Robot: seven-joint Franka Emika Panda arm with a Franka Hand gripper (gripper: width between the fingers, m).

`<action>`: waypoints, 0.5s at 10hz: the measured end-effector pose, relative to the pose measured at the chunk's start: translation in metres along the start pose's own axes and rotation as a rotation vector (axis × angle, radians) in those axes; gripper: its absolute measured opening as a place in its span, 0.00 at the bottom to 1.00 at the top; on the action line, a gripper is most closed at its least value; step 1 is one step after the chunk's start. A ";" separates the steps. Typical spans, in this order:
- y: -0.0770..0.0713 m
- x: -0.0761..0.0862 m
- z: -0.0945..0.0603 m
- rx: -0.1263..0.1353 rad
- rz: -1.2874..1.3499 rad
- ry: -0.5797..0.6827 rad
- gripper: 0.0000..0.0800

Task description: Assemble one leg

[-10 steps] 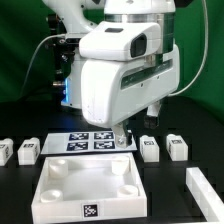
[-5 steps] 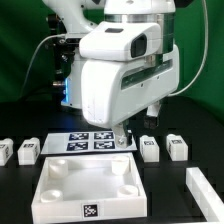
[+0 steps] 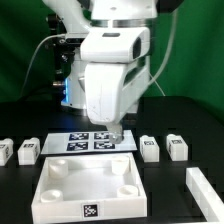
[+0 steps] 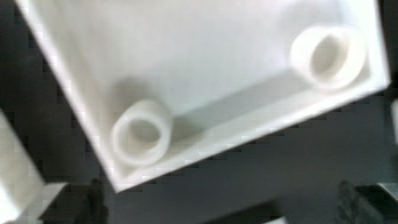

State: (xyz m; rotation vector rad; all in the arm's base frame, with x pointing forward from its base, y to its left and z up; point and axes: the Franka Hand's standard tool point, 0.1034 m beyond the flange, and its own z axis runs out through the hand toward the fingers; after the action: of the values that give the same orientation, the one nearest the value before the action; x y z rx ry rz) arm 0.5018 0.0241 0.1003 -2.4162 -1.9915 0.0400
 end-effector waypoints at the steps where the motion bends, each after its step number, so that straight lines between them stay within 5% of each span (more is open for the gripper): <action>1: -0.014 -0.015 0.008 0.004 -0.110 0.001 0.81; 5: -0.057 -0.048 0.062 0.027 -0.253 0.022 0.81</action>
Offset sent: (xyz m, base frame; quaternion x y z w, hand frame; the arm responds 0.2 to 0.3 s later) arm -0.0464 -0.0127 -0.0495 -0.0161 0.0352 0.0074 0.9992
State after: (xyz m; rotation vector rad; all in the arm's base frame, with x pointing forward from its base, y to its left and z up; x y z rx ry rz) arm 0.4348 -0.0129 0.0404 -2.1202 -2.2522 0.0382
